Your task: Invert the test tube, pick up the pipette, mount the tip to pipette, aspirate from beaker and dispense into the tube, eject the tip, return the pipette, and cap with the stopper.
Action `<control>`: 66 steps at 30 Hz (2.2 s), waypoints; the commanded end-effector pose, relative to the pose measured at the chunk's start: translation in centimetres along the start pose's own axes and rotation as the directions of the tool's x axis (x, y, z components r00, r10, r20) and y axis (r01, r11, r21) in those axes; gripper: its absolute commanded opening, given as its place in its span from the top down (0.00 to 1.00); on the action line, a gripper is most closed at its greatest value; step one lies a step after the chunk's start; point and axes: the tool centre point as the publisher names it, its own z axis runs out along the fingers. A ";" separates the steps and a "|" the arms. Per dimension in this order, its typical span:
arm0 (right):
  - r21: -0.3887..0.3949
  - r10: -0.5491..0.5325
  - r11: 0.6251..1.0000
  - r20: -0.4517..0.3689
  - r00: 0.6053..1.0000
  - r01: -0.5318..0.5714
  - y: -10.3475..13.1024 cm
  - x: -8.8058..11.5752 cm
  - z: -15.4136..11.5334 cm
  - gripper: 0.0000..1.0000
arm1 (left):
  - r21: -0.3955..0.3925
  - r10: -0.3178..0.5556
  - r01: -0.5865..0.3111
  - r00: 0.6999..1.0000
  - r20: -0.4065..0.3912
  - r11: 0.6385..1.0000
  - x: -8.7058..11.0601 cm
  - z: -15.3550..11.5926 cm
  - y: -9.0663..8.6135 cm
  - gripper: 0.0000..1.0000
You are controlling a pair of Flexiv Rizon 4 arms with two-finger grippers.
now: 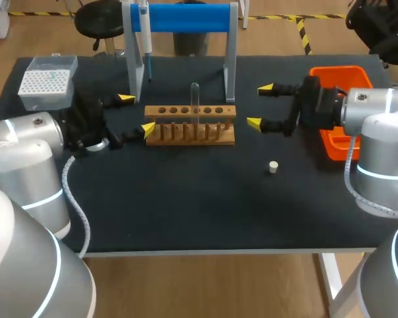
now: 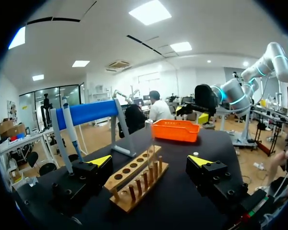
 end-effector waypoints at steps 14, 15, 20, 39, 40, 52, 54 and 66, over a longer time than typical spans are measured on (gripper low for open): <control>-0.111 -0.031 0.994 -0.127 0.991 0.016 1.3 -1.3 2.5 0.00 | 0.005 0.001 -0.001 1.000 0.005 1.000 0.1 -0.1 0.1 0.00; -0.127 -0.037 0.992 -0.150 0.988 0.018 1.4 -1.5 2.8 0.00 | 0.005 0.001 -0.001 1.000 0.005 1.000 0.1 -0.1 0.1 0.00; -0.169 -0.034 0.986 -0.245 0.969 -0.008 2.0 -2.1 4.5 0.00 | 0.005 0.001 -0.001 1.000 0.005 1.000 0.1 -0.1 0.1 0.00; -0.203 -0.009 0.975 -0.428 0.904 -0.087 2.4 -2.7 9.6 0.00 | 0.005 0.001 -0.001 1.000 0.005 1.000 0.1 -0.1 0.1 0.00; -0.202 -0.008 0.976 -0.431 0.902 -0.088 2.4 -2.7 9.8 0.00 | 0.005 0.001 -0.001 1.000 0.005 1.000 0.1 -0.1 0.1 0.00; -0.166 0.036 0.978 -0.461 0.887 -0.126 2.1 -1.5 12.2 0.00 | 0.005 0.001 -0.001 1.000 0.005 1.000 0.1 -0.1 0.1 0.00; -0.166 0.040 0.978 -0.461 0.887 -0.130 2.1 -1.4 12.5 0.04 | 0.005 0.001 -0.001 1.000 0.005 1.000 0.1 -0.1 0.1 0.00; -0.176 0.051 0.974 -0.441 0.896 -0.142 2.0 -0.9 14.5 0.19 | 0.005 0.001 -0.001 1.000 0.005 1.000 0.1 -0.1 0.1 0.00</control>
